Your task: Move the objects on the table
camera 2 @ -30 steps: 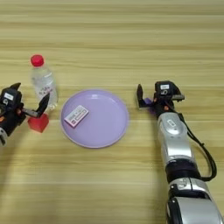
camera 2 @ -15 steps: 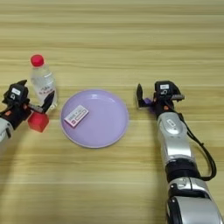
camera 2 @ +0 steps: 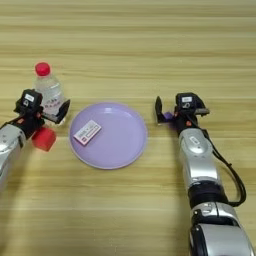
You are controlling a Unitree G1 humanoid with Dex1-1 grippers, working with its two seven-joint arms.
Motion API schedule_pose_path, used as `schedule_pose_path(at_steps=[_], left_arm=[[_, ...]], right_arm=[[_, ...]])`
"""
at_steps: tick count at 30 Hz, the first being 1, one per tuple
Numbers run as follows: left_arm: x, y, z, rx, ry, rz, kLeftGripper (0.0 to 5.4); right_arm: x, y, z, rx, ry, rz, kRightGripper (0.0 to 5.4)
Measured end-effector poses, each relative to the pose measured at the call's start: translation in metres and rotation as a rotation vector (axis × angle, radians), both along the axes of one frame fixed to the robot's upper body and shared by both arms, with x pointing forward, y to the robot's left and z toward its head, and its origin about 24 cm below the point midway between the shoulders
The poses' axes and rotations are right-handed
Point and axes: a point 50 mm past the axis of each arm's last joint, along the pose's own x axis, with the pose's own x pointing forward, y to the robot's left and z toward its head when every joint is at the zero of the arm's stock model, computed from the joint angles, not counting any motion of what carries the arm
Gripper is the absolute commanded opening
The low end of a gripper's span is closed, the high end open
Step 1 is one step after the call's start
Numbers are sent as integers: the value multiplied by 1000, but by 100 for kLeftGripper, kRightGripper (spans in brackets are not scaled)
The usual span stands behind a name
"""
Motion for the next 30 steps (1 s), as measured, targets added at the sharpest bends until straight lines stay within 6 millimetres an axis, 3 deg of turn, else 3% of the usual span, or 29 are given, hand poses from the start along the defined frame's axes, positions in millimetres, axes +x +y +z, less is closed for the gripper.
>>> schedule_pose_path(at_steps=[13, 30], left_arm=[[11, 6, -9, -33, 34, 55, 537], [14, 5, -6, -87, -17, 52, 374]], right_arm=[[0, 2, 0, 0, 0, 4, 540], [0, 2, 1, -1, -3, 6, 540]])
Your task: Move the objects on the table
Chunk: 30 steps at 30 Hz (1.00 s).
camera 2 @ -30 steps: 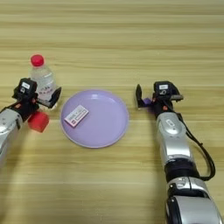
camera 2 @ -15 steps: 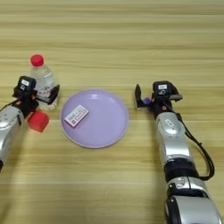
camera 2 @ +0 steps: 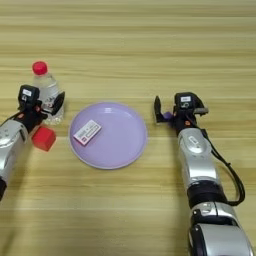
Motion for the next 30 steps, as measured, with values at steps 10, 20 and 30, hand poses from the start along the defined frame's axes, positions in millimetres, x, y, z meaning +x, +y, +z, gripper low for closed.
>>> schedule_pose_path(at_steps=[10, 20, 30], left_arm=[[-5, 0, 2, 0, -22, -2, 320], [-5, -14, 30, -18, -134, -45, 314], [-18, -50, 54, -68, -179, -191, 313]], right_arm=[[0, 0, 2, -1, -8, 1, 540], [0, 1, 2, 0, -9, 0, 540], [1, 4, 3, 3, -16, -3, 540]])
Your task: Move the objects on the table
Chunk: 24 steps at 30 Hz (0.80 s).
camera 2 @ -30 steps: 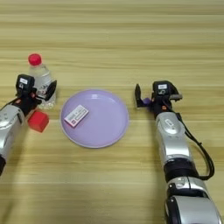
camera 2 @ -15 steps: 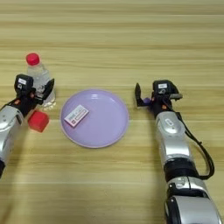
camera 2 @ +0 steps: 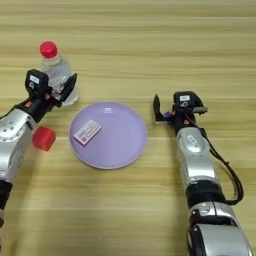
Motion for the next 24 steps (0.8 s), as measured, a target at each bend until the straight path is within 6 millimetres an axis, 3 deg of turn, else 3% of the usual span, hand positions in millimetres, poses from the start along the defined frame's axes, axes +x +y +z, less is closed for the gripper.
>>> schedule_pose_path(at_steps=[5, 8, 13, 24], left_arm=[[-20, -40, -4, -12, 38, -163, 313], [-34, -55, -16, -1, 80, -237, 312], [-50, -64, -35, 37, 149, -287, 311], [-54, -71, -46, 47, 186, -316, 311]], right_arm=[[0, 2, 0, 3, 1, 2, 540], [0, 3, 0, 5, 0, 3, 540], [0, 4, 0, 8, -2, 3, 540], [0, 5, 0, 8, -2, 5, 540]])
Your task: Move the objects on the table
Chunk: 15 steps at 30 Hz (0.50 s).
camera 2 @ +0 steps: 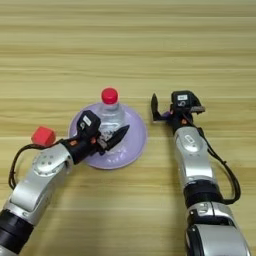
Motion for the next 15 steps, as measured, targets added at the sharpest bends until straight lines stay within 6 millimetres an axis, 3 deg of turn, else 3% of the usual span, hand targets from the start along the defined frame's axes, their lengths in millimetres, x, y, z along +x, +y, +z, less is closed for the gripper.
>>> schedule_pose_path(at_steps=[15], left_arm=[[7, -3, -4, -1, -27, 5, 311]], right_arm=[[0, 1, 0, -1, -1, 3, 540]])
